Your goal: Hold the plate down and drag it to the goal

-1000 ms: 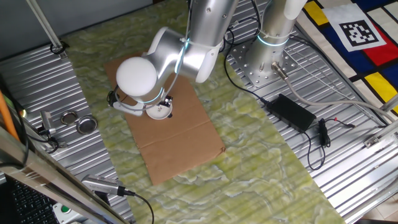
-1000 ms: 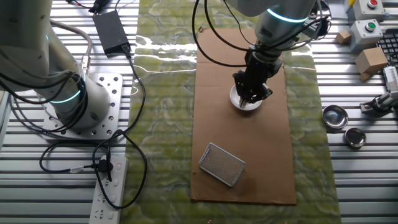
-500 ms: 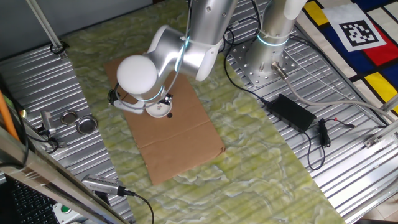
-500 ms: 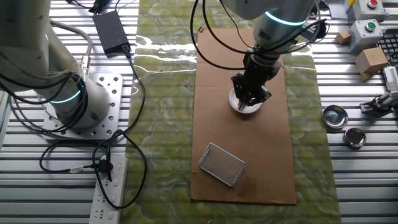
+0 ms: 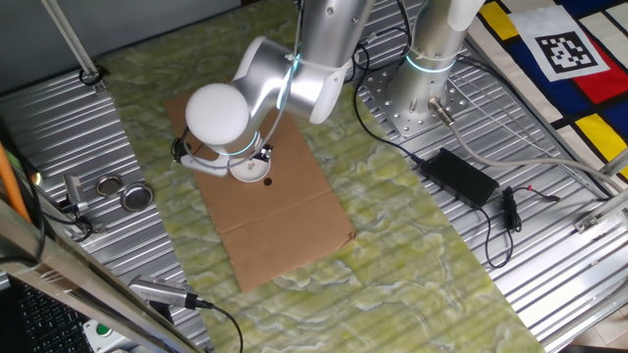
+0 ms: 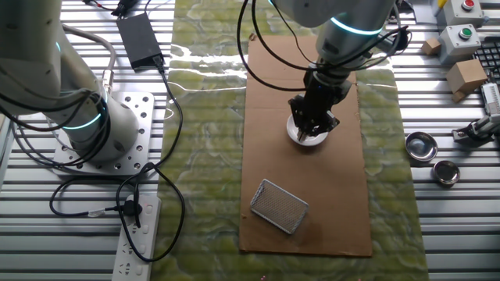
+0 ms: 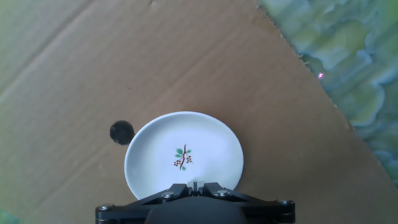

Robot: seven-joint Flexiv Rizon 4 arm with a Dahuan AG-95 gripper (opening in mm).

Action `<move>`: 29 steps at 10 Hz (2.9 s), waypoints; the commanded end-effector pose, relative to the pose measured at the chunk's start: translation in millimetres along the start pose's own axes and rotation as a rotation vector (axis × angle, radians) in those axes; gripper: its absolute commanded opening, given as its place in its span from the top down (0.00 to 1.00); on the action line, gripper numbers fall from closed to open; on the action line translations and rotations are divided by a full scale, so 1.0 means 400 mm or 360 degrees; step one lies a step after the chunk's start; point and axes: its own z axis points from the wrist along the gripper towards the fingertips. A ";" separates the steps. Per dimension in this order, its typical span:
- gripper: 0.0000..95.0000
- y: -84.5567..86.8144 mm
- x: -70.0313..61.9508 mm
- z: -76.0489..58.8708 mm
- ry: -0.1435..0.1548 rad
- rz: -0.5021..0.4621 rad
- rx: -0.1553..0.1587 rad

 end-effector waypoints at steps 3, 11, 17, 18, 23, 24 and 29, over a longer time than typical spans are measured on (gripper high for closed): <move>1.00 -0.015 0.023 0.009 0.0016 -0.0038 0.0014; 1.00 -0.049 0.097 0.036 0.0024 -0.0098 0.0027; 1.00 -0.057 0.115 0.035 0.0022 -0.0123 0.0027; 1.00 -0.058 0.116 0.035 0.0019 -0.0121 0.0025; 1.00 -0.050 0.103 0.037 -0.0008 -0.0070 0.0007; 1.00 -0.043 0.090 0.038 -0.0043 -0.0034 -0.0013; 1.00 -0.046 0.091 0.037 -0.0043 -0.0048 0.0001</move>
